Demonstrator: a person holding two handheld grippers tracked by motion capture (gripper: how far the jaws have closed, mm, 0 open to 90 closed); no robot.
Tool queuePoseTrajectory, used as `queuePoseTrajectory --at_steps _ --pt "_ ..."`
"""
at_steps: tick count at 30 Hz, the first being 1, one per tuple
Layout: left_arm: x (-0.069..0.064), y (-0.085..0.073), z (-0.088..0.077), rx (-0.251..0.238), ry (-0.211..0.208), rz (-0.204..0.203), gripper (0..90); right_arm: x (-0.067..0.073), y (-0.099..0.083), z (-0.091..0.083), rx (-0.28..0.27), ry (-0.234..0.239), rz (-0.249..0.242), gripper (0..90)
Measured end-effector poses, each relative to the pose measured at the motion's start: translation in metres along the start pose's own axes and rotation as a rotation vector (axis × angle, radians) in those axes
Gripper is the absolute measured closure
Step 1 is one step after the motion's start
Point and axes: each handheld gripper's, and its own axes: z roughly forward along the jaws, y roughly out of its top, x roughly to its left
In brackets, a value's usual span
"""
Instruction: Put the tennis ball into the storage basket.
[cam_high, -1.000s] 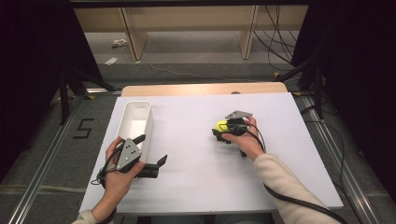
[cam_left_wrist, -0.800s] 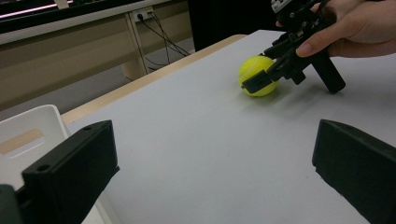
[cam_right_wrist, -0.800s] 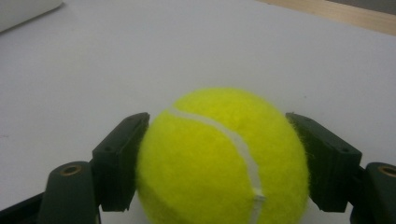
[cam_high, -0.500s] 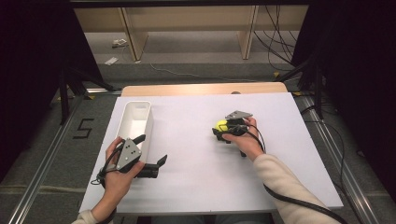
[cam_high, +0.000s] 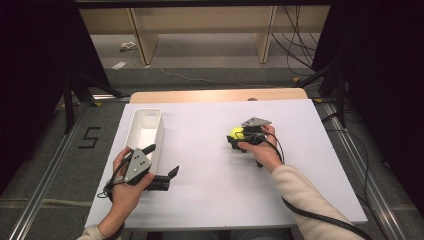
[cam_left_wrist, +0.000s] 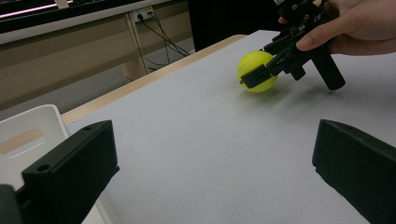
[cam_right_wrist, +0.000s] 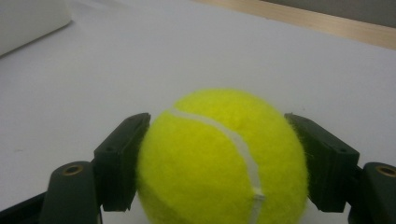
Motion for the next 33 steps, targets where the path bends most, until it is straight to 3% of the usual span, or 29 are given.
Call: queuePoseTrajectory --at_steps 33 --pt "0.0 0.0 0.0 -0.002 0.001 -0.001 0.0 0.001 0.017 -0.014 -0.074 0.01 0.02 26.4"
